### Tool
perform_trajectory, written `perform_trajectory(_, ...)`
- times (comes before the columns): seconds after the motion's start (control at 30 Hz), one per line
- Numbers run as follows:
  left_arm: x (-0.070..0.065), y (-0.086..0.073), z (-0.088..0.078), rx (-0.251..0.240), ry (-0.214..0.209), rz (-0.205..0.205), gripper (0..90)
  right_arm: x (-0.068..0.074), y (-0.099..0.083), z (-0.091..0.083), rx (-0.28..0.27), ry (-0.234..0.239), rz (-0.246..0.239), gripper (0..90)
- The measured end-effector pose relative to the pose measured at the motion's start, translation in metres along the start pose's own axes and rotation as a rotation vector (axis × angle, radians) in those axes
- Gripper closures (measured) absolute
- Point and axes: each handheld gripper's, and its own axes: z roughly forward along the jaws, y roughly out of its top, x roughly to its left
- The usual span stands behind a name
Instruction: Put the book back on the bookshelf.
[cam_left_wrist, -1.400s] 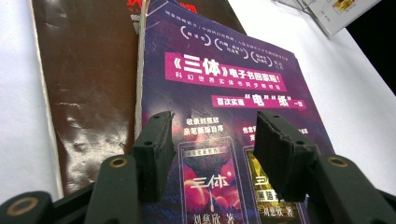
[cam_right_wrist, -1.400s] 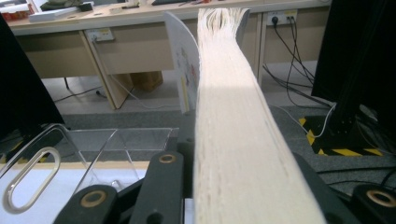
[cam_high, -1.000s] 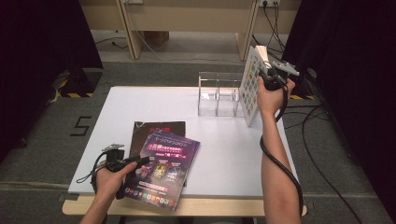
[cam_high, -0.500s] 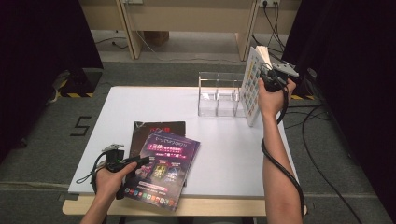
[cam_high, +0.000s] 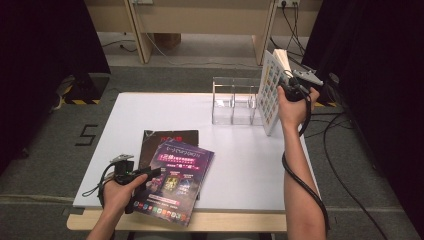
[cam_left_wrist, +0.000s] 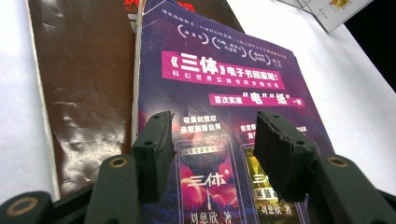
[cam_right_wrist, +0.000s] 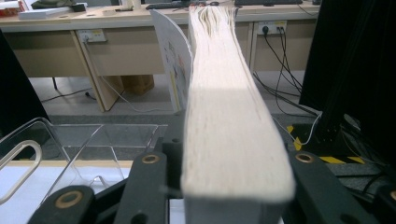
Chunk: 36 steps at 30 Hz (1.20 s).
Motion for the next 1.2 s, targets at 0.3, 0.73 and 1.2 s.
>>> perform_trajectory(0.3,-0.002,0.000,0.001,0.005,0.001,0.003,46.3,-0.001,-0.003,-0.011,-0.001,0.001,0.000,63.0)
perform_trajectory(0.73,-0.002,-0.001,0.001,0.005,0.005,0.007,45.5,-0.001,-0.008,-0.025,-0.006,0.015,-0.005,61.4)
perform_trajectory(1.2,-0.002,0.000,0.000,0.004,0.009,0.014,45.1,-0.001,-0.020,-0.033,0.011,0.017,-0.007,60.6)
